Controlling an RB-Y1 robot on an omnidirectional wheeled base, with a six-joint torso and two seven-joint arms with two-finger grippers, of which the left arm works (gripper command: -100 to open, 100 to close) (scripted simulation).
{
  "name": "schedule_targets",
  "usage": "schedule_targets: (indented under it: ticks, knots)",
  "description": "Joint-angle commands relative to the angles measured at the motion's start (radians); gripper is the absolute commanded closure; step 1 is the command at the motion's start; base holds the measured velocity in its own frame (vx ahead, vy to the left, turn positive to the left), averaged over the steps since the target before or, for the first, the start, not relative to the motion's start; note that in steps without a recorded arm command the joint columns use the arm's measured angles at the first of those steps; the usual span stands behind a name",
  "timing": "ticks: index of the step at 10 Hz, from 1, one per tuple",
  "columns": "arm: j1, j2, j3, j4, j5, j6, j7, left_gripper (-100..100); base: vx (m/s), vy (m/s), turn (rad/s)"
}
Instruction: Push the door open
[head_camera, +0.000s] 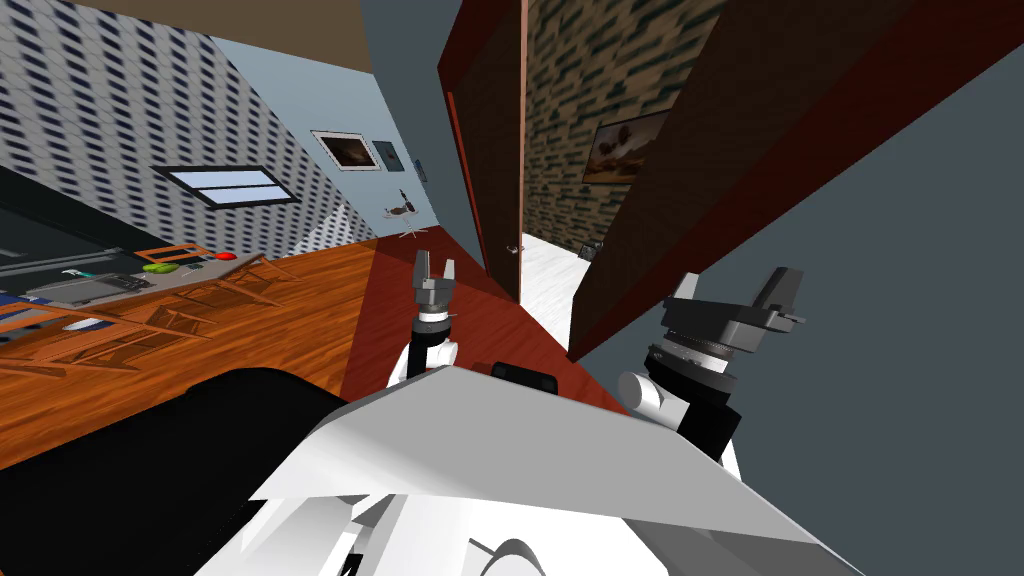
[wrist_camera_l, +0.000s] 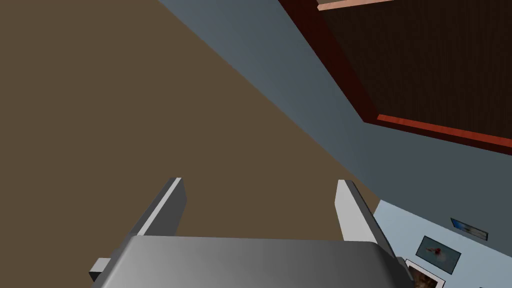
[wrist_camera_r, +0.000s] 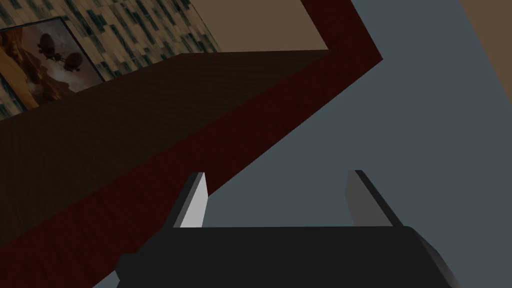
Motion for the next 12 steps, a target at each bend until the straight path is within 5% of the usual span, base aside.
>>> schedule_targets:
  ticks: [1, 12]
  knots:
    - [-0.014, 0.005, -0.009, 0.033, -0.003, -0.004, 0.002, -100, 0.104, -0.062, -0.009]
    - [-0.115, 0.026, -0.071, 0.271, -0.024, -0.029, 0.016, -100, 0.119, 0.074, -0.016]
